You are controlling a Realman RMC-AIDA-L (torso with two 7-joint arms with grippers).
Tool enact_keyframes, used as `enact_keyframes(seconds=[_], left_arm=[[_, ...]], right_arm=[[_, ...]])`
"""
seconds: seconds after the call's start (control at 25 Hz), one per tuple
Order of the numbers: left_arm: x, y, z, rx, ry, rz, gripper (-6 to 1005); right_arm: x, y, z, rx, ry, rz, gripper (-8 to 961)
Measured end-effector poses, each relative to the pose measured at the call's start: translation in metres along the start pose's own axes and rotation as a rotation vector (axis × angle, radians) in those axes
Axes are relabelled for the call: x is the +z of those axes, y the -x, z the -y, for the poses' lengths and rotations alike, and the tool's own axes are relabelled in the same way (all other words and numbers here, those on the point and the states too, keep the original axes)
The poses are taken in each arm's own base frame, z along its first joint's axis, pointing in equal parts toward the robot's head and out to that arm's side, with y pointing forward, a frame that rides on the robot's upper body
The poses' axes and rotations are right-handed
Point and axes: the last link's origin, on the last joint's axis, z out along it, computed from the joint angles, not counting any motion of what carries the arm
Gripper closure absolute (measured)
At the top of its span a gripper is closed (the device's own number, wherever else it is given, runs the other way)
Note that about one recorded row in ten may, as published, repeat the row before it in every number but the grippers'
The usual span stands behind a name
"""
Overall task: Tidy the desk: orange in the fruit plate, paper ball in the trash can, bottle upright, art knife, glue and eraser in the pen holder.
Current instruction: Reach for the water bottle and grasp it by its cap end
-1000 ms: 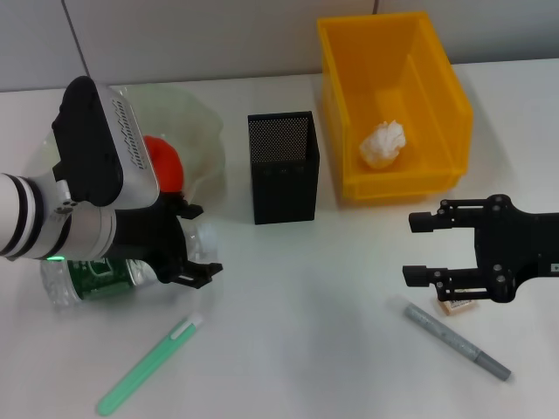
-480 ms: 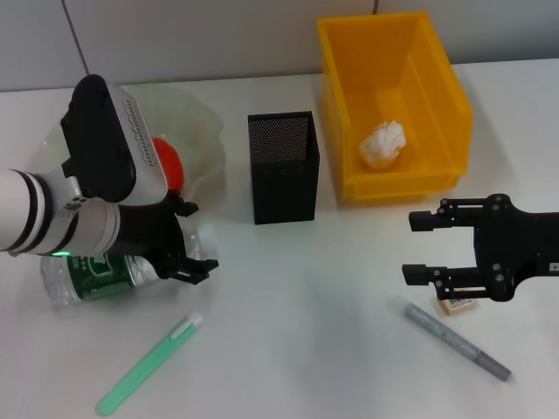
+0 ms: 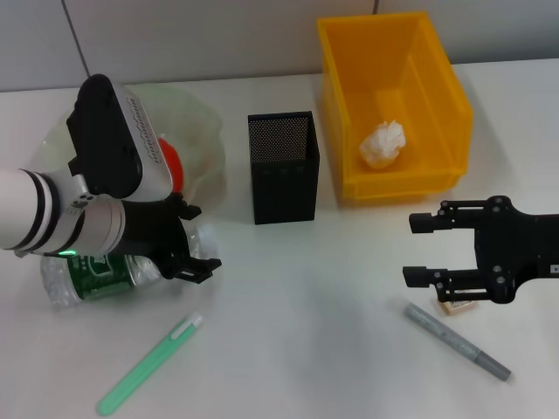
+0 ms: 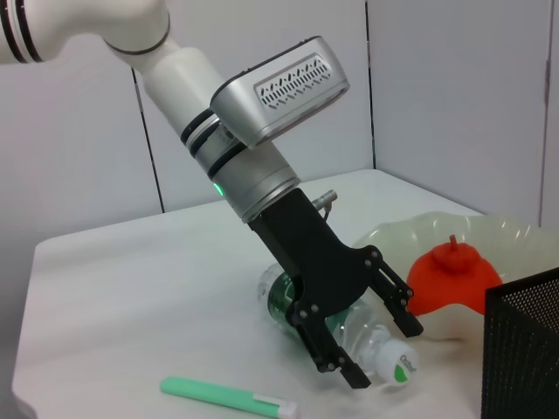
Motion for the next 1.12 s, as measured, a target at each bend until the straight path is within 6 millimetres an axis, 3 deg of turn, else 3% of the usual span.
enact_keyframes(seconds=[0.32,0.52,1.12], left_arm=[[0.0015,0.0016,0.0007,-0.007,-0.001,0.008,251],[0.0029,0.0044,0.001,-0.006,-0.001,0.026,443],[0.0066,0.0053,-0.0008,0.002,0.003,0.063,470]], right_arm=[[-0.0005,-0.0007,-0.0007,0.002,0.0,0.0,259],[-0.0002,-0.0008,-0.0014,0.003,0.004,0.002,259],[-0.0009,-0.0012,-0.0022,0.006,0.002,0.007,259]])
